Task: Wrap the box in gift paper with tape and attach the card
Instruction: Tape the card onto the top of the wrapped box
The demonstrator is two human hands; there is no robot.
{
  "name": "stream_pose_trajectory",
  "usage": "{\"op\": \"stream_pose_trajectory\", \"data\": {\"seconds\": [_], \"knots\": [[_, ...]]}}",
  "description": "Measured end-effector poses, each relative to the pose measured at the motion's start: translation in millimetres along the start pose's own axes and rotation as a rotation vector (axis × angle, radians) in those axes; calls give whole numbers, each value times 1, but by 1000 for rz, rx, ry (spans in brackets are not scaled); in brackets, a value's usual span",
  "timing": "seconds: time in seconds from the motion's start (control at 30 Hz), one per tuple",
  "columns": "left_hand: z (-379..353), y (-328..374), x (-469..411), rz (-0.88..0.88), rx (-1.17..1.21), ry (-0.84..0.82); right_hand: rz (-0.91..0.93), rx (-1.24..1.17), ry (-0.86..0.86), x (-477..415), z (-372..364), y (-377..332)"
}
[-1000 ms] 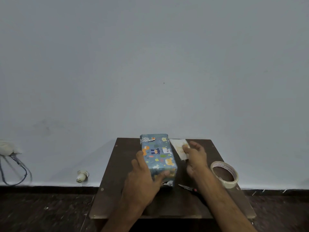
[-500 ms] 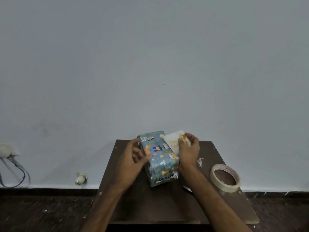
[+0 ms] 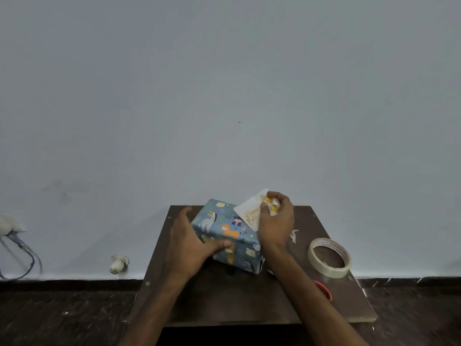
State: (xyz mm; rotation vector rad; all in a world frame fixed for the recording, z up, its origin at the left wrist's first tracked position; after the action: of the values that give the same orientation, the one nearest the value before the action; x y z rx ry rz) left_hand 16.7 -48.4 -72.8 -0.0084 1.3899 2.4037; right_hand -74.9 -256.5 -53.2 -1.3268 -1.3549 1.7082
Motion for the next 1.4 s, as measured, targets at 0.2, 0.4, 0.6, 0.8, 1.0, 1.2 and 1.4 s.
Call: {"op": "stream_pose_trajectory", "data": {"seconds": [0.2, 0.4, 0.6, 0.8, 1.0, 1.2, 1.4], "knots": [[0, 10, 35, 32, -273, -13, 171, 370, -46, -2, 12, -22], [-11, 17, 42, 42, -526, -58, 168, 420, -177, 3, 5, -21], [2, 14, 30, -47, -415, 35, 308, 598, -454, 12, -17, -21], [0, -5, 14, -101, -55, -104, 442, 821, -562, 13, -25, -21], [-2, -2, 11, -65, 11, -180, 401, 813, -742, 17, -21, -16], [-8, 4, 1, -124, 95, -166, 308, 809, -724, 13, -10, -10], [-9, 2, -2, -165, 57, -104, 353, 880, -684, 20, -15, -10]]}}
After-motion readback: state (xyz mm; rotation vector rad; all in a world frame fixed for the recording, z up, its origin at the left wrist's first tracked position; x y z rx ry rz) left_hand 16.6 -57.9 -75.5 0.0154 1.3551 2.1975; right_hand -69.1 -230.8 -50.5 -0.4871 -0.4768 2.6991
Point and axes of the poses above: each hand's wrist, its own x-axis away from the middle knuckle, its own z-axis out of the back of the hand, y = z × x, the point moved 6 cm from there along -x, towards the middle knuckle, and after that the axes turned 4 degrees about z, right-handed, at the moved point
